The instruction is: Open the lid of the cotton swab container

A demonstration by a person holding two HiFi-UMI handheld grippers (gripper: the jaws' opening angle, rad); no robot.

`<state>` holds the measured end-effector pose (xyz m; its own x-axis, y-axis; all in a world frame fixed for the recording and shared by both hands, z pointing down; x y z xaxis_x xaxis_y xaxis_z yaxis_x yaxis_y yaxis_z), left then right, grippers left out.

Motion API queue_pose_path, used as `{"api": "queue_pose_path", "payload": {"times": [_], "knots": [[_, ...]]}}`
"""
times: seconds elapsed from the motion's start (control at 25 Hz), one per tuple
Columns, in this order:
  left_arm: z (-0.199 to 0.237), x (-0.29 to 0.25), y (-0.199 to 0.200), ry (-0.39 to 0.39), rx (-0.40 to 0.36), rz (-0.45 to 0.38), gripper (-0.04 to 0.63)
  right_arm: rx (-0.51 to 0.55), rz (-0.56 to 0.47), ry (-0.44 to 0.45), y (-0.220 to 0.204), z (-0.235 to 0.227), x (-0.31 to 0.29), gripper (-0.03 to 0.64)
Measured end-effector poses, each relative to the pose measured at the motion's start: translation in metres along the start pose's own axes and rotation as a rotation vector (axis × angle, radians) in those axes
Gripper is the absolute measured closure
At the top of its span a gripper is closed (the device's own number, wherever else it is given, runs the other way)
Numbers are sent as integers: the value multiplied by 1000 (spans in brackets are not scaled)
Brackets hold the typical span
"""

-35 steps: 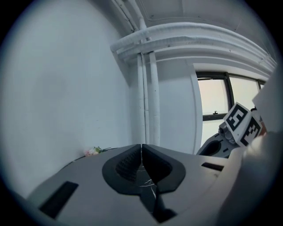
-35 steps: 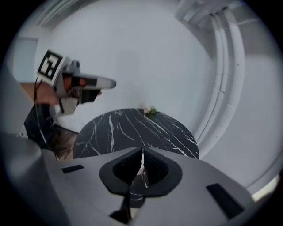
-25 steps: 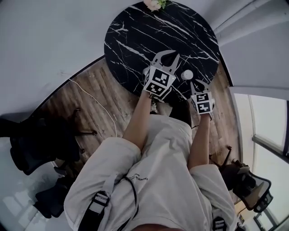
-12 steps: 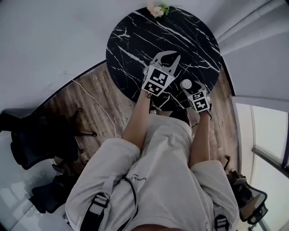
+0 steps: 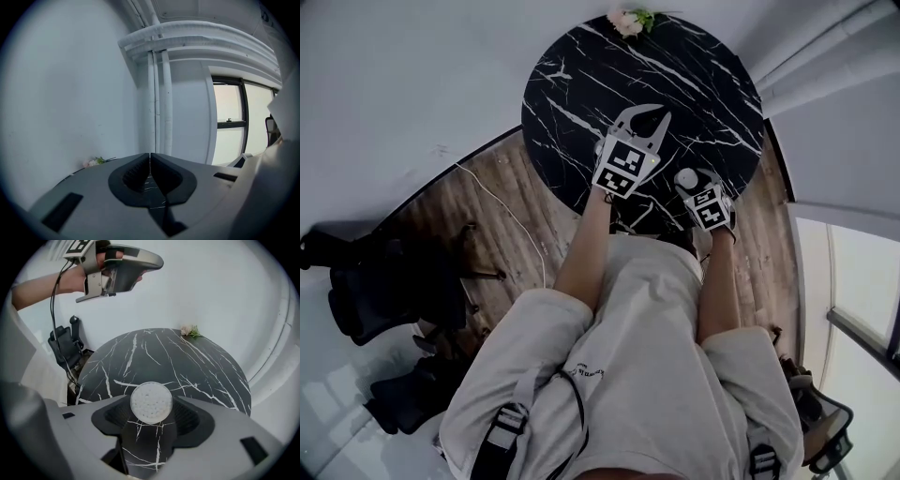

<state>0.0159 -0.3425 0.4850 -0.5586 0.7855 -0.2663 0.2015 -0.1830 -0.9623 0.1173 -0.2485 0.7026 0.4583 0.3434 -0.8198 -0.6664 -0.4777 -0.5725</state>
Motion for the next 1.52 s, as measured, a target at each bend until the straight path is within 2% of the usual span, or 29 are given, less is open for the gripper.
{"api": "queue_pose_path", "payload": {"times": [0.08, 0.28, 0.48, 0.68, 0.72, 0.76, 0.88, 0.96, 1.24, 1.36, 1.52], "knots": [[0, 0, -1, -8, 7, -7, 572, -19, -44, -7, 7, -2, 5, 330], [-7, 4, -1, -51, 12, -27, 572, -146, -184, -42, 42, -18, 36, 330], [-25, 8, 2, -123, -17, -28, 571, -242, -270, -98, 85, -44, 87, 330], [-37, 19, -2, -189, -44, -21, 570, -329, -398, -126, 121, -49, 136, 330], [-39, 20, -4, -203, -47, -15, 547, -344, -426, -122, 128, -48, 143, 330], [-41, 21, -8, -224, -49, -4, 472, -353, -451, -119, 135, -46, 150, 330], [-53, 26, -17, -315, -68, 31, 357, -343, -493, -125, 153, -41, 166, 330], [-64, 26, -20, -366, -90, 43, 329, -320, -501, -127, 164, -36, 174, 330], [-88, 17, -23, -422, -101, 47, 314, -217, -463, -20, 188, -3, 177, 330], [-94, 12, -15, -427, -120, 24, 314, -173, -427, 30, 191, 6, 172, 330], [-93, 16, -2, -442, -98, -7, 316, -144, -401, 52, 195, 11, 171, 330]]}}
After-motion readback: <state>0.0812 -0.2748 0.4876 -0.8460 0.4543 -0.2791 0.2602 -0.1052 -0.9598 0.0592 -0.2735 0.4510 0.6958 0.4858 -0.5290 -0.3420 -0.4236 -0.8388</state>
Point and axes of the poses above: the fingertips, and each gripper's own axes: x backward along the fingers, z to its left, y out of its top, the point moved 1 cm from there along x, backward along the fingers
